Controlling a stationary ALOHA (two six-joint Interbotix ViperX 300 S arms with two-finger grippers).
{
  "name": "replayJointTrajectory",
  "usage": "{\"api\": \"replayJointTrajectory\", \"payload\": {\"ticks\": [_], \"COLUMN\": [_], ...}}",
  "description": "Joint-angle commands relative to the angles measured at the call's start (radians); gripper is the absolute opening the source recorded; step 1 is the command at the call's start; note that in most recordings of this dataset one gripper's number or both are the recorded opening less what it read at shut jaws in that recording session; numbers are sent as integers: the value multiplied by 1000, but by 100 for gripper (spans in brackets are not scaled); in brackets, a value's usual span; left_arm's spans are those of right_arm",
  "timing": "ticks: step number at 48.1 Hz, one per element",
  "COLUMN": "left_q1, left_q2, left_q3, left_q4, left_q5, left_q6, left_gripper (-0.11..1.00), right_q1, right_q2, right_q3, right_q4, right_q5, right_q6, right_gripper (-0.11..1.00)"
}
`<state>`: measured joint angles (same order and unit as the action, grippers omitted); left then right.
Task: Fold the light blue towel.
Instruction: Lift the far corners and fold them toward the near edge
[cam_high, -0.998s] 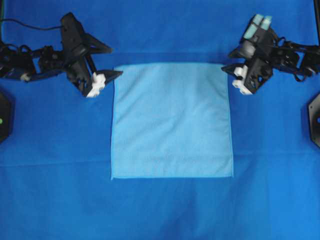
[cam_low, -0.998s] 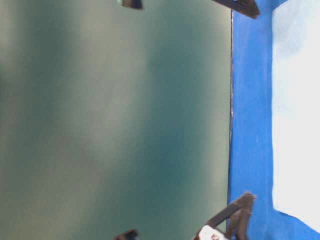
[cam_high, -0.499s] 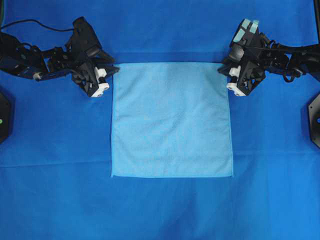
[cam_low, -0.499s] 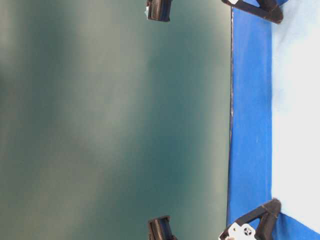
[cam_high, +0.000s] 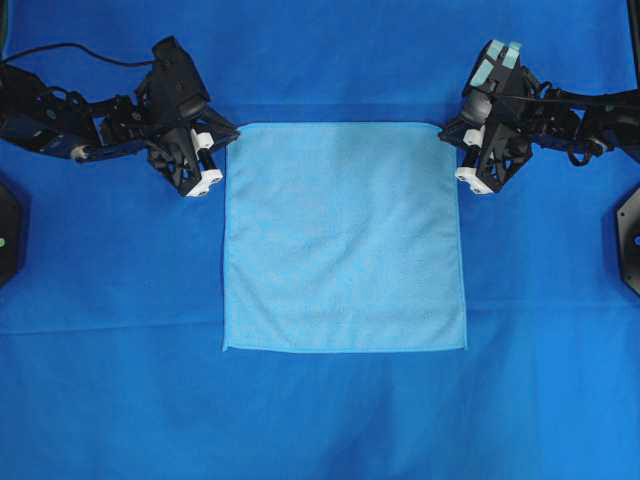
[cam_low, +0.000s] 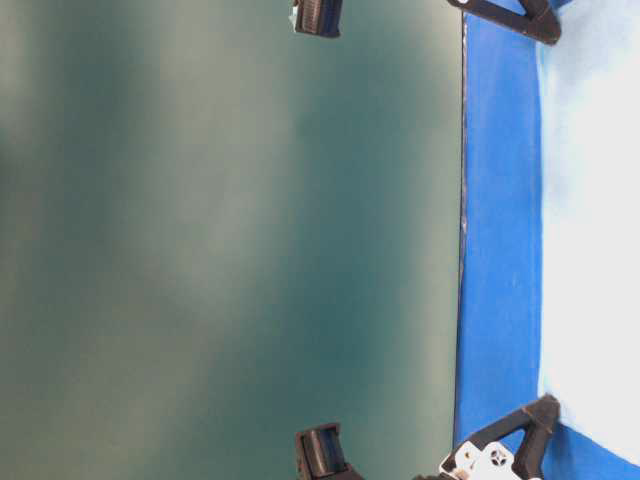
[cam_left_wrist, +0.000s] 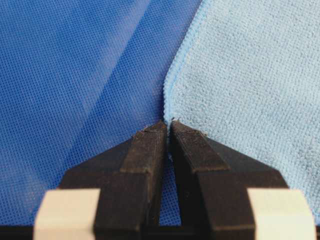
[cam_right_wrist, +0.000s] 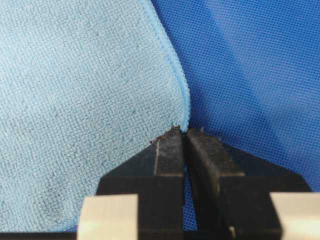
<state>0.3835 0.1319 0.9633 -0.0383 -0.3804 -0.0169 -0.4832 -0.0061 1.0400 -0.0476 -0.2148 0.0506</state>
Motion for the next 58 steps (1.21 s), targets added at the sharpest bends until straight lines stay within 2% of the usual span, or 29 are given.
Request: {"api": "replayJointTrajectory", "payload": {"ticks": [1,12,22,29,35,42,52,58], "left_q1": [-9,-9,-23,-66,-135,-229,-391,-485], "left_q2": [-38,-167,-179,-193,-221,-247,-250,-245], "left_q3": [-18,-32,-29,-28,-25,-12,2,2], "left_q4": [3,6,6,6,6,6,5,6], "left_q5": [14,118,140,170,193,224,262,267], "left_q6": [3,23,31,29,31,28,-14,-67], "left_gripper": [2,2,2,2,2,2,2,2], "right_q1": [2,2,5,31,81,175,336,423], "right_q2": [-28,-127,-150,-164,-201,-272,-365,-382], "right_q3": [-6,2,0,6,18,38,55,57], "right_q4": [-3,-2,-2,2,20,28,34,37], "right_q5": [3,38,41,52,94,163,256,284], "right_q6": [2,5,5,15,35,69,150,213], "right_gripper": [2,2,2,2,2,2,2,2]}}
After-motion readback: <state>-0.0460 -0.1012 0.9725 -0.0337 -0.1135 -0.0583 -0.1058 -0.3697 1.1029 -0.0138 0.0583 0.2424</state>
